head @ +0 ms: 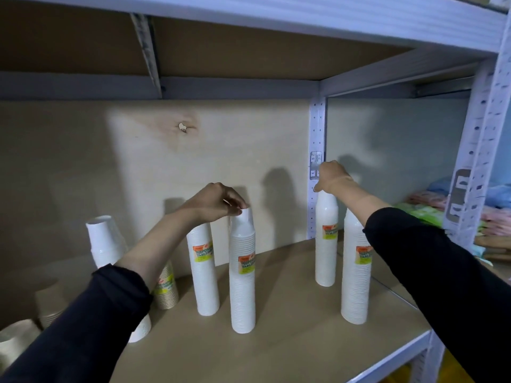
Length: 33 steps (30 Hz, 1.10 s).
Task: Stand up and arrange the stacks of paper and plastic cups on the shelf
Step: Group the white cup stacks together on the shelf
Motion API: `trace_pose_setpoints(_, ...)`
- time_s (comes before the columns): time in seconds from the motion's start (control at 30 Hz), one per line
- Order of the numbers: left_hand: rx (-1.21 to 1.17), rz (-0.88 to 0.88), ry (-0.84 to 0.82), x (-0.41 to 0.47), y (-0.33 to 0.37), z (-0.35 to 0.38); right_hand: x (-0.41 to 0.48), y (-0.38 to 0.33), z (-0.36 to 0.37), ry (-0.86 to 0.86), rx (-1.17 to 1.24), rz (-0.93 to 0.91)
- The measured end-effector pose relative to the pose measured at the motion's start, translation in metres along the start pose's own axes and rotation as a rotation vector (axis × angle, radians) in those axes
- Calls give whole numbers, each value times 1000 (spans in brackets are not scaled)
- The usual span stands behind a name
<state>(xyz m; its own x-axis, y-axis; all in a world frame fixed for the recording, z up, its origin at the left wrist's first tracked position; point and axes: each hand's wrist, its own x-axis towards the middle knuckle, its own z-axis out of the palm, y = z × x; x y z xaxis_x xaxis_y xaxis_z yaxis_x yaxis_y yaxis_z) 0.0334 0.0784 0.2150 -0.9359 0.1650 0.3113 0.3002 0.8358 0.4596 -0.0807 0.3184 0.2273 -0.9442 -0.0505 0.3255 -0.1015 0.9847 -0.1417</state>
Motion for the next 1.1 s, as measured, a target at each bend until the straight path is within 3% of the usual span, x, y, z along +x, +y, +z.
trace_pose_setpoints(0.17,107,4,29,2,2,5,0,15,-3,-49,44,24)
trace_pose_setpoints(0.37,70,5,28,5,-1,5,3,20,-3,-57,70,-14)
trace_pose_setpoints(0.63,-2,5,9,1,-5,2,9,24,4,11,29,26)
trace_pose_setpoints(1.1,120,18,49,-11,-7,-11,6,18,-2,29,45,12)
